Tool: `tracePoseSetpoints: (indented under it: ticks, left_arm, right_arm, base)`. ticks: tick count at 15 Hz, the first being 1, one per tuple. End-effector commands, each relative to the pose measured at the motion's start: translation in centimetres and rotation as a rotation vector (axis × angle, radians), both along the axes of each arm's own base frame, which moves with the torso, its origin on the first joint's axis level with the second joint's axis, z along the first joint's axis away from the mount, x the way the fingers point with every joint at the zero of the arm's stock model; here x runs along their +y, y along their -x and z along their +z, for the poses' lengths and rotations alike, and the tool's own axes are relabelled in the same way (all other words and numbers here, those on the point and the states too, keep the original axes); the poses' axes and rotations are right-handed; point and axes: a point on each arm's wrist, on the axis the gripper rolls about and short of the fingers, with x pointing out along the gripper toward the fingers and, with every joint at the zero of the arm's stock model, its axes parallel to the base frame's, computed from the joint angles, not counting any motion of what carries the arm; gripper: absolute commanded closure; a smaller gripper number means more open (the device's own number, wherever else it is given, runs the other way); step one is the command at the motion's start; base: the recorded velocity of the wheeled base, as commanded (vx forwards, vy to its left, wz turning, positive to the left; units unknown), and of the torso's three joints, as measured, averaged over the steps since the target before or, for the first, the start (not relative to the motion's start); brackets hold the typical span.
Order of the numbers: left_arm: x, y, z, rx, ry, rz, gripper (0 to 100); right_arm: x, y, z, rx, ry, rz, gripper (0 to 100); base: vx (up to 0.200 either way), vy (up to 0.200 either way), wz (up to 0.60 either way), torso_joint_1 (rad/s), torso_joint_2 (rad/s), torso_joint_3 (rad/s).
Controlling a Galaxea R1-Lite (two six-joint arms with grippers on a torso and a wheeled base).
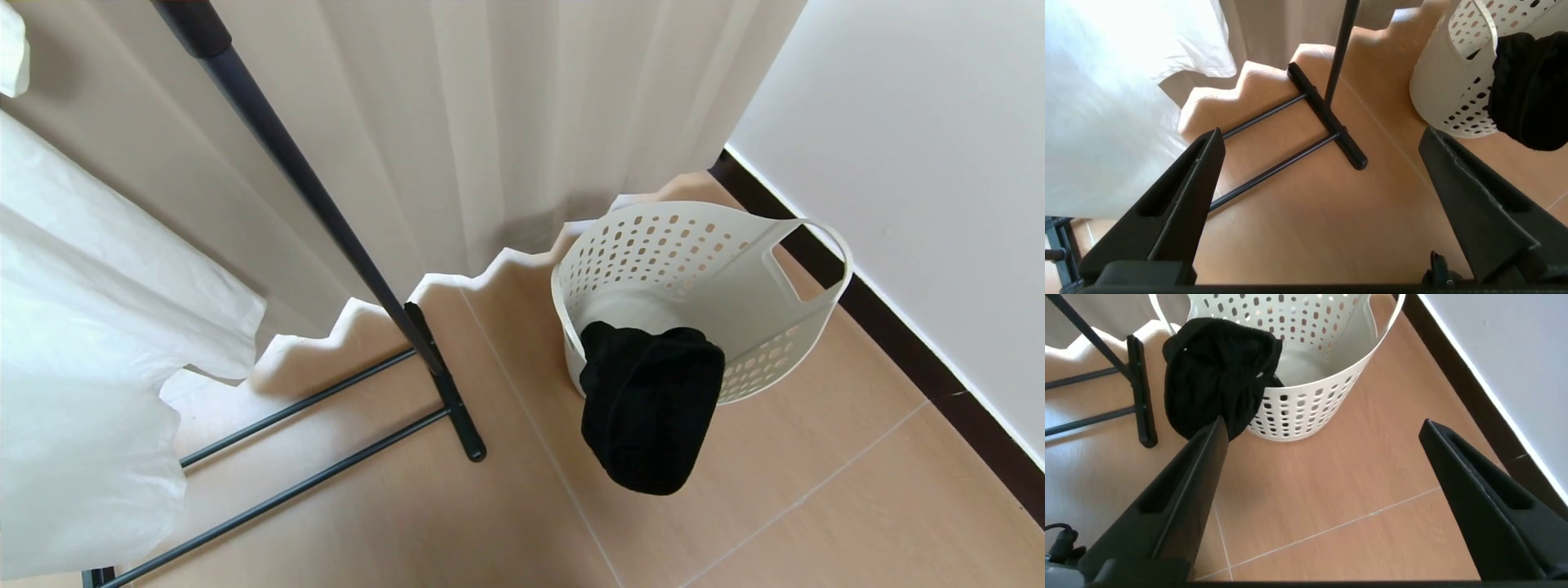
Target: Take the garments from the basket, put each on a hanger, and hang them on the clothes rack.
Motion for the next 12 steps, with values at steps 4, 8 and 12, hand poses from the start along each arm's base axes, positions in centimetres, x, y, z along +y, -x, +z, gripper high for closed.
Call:
tracePoseSetpoints:
  ticks: [4, 8, 12]
  left_arm:
    - [0.0, 0.0, 0.0, 0.000, -0.002, 0.001, 0]
    - [0.0, 0.0, 0.0, 0.000, -0.002, 0.001, 0]
    - [0.0, 0.0, 0.0, 0.000, -0.002, 0.001, 0]
  right_arm:
    - [0.1, -0.7, 0.1, 0.081, 0.092, 0.063, 0]
    - [1.3, -6.4, 2.4, 0.448, 0.240, 0.382, 0]
    - [4.7, -16.1, 6.9, 0.597, 0.343, 0.403, 0]
  base:
    - [0.000, 0.000, 0.00, 0.000, 0.00, 0.000]
    - [0.000, 0.000, 0.00, 0.000, 0.00, 0.000]
    - [0.000, 0.000, 0.00, 0.000, 0.00, 0.000]
